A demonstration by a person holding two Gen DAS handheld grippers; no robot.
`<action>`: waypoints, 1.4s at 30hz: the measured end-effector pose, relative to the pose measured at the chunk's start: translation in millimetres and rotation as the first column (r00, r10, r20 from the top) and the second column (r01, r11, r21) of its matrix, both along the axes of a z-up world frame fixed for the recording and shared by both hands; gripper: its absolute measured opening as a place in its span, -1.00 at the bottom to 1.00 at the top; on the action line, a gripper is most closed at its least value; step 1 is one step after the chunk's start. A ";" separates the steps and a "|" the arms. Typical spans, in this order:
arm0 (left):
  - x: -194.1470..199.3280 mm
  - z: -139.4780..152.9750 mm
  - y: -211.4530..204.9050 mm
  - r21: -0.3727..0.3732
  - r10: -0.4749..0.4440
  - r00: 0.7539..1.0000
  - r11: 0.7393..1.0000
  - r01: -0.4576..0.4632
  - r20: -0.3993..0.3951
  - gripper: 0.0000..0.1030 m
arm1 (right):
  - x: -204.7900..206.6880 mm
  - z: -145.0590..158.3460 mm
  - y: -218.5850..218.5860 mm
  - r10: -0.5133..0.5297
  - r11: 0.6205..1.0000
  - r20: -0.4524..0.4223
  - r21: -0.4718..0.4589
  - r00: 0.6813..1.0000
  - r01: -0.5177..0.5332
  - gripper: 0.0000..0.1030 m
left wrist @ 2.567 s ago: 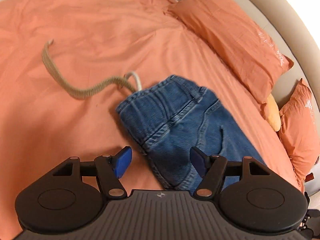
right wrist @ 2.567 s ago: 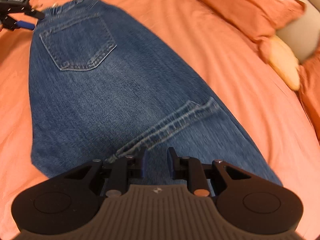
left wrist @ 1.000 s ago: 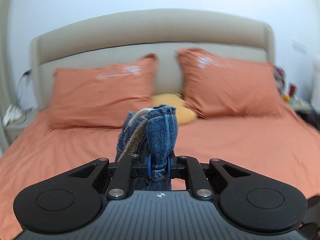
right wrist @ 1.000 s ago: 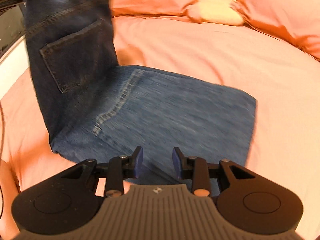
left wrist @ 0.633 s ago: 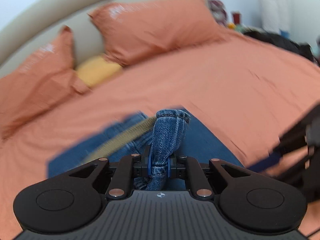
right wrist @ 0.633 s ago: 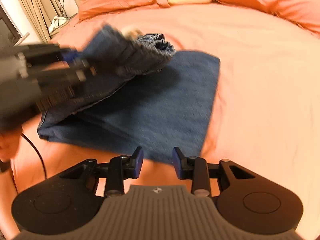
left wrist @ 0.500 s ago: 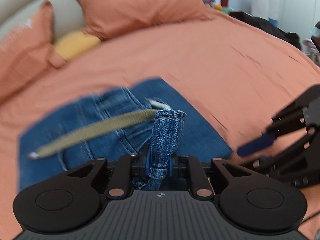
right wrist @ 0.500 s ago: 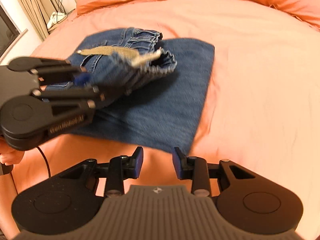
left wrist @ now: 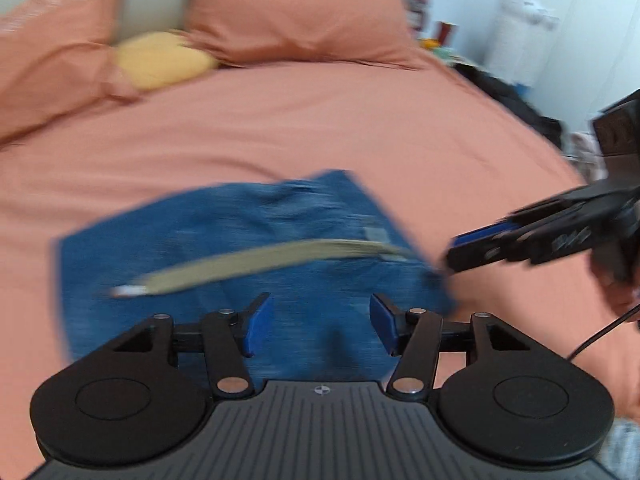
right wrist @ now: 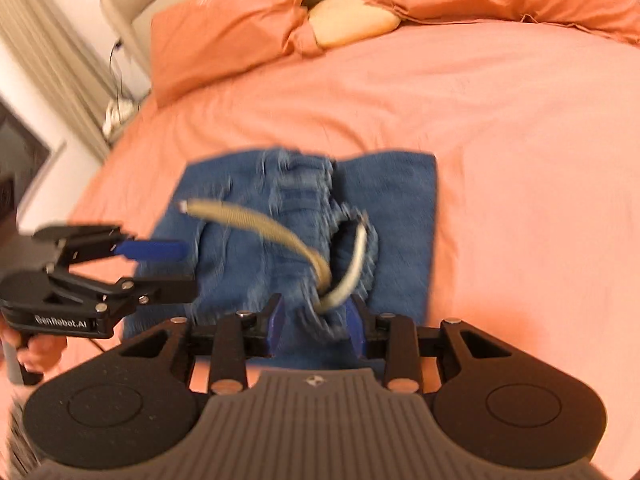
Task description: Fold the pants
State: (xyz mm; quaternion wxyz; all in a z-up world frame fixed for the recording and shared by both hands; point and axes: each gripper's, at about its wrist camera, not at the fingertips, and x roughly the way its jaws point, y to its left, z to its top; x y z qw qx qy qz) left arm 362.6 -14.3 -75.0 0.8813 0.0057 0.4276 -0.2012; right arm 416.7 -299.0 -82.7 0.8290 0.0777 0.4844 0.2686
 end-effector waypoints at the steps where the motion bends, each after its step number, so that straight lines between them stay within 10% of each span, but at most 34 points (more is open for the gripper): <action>1: 2.0 0.7 14.1 0.018 0.035 0.999 0.999 -0.035 0.014 0.26 | 8.0 -1.1 4.0 -0.019 0.999 -0.014 0.028 1.000 0.019 -0.27; 14: 11.6 -17.3 135.4 -0.010 0.300 0.953 0.954 -0.301 -0.037 0.26 | 84.0 -56.2 44.6 -0.249 0.946 -0.226 0.149 0.942 0.286 -0.07; 18: 4.5 -23.0 146.1 -0.011 0.319 0.947 0.947 -0.320 -0.042 0.26 | 76.1 -20.8 92.4 -0.151 0.988 -0.054 -0.023 0.987 0.150 -0.76; 25: -3.8 -24.9 164.6 -0.058 0.431 0.900 0.899 -0.435 -0.066 0.20 | 42.9 76.5 152.1 0.065 0.996 0.212 -0.067 0.975 -0.052 -0.86; 30: -4.4 -16.8 171.0 -0.106 0.452 0.890 0.884 -0.456 -0.064 0.20 | 50.8 123.5 139.3 0.014 1.000 0.264 -0.013 0.964 -0.011 -0.86; 42: 42.4 -31.2 130.7 -0.096 0.387 0.922 0.918 -0.386 -0.003 -0.19 | 83.1 -18.1 26.8 -0.251 0.956 0.015 -0.151 0.968 0.250 -0.86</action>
